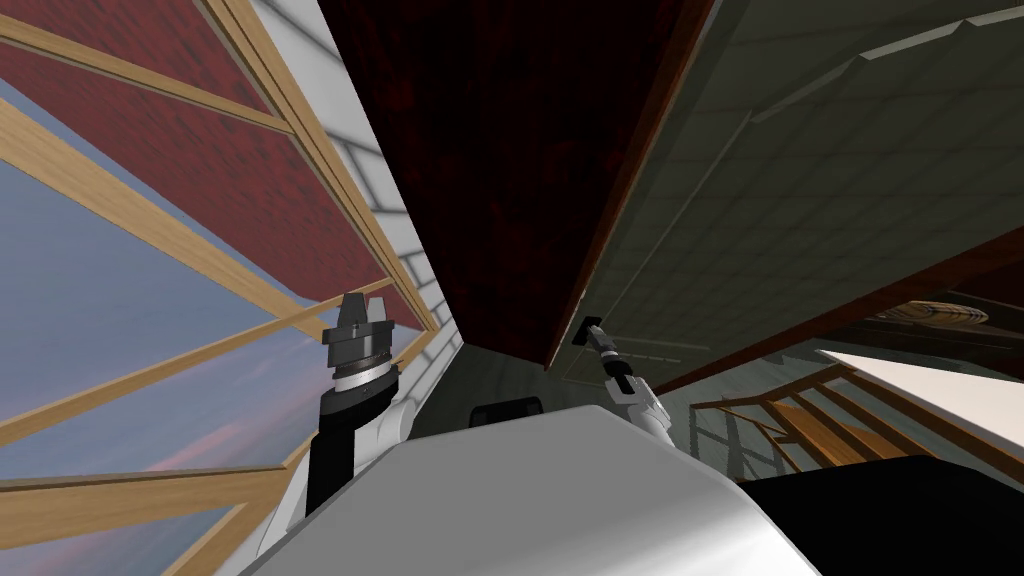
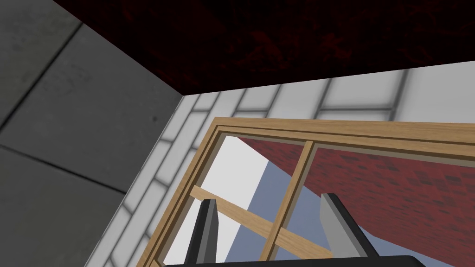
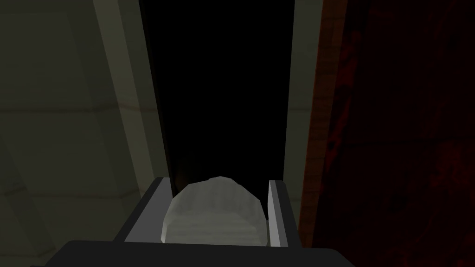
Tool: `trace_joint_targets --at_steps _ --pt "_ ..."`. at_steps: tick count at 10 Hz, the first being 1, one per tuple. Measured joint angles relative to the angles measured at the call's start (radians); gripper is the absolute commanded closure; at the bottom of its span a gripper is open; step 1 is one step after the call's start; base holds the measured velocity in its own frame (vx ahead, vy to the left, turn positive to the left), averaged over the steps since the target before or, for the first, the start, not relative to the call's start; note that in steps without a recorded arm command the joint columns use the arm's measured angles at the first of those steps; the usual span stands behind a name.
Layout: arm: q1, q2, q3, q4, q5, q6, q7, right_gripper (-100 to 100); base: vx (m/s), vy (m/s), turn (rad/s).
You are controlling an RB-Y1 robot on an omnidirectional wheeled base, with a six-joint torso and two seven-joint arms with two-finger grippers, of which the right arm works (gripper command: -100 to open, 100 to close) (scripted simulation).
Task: Pull the door open
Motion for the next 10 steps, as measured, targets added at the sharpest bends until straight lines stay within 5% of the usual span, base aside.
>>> trace_joint_targets --at_steps 6,10 --pt "-0.005 -0.008 0.019 0.009 -0.075 0.001 -0.078 100 -0.049 -0.026 0.068" --pt "-0.009 -0.017 0.039 0.015 -0.162 0.002 -0.17 100 -0.081 -0.033 0.093"
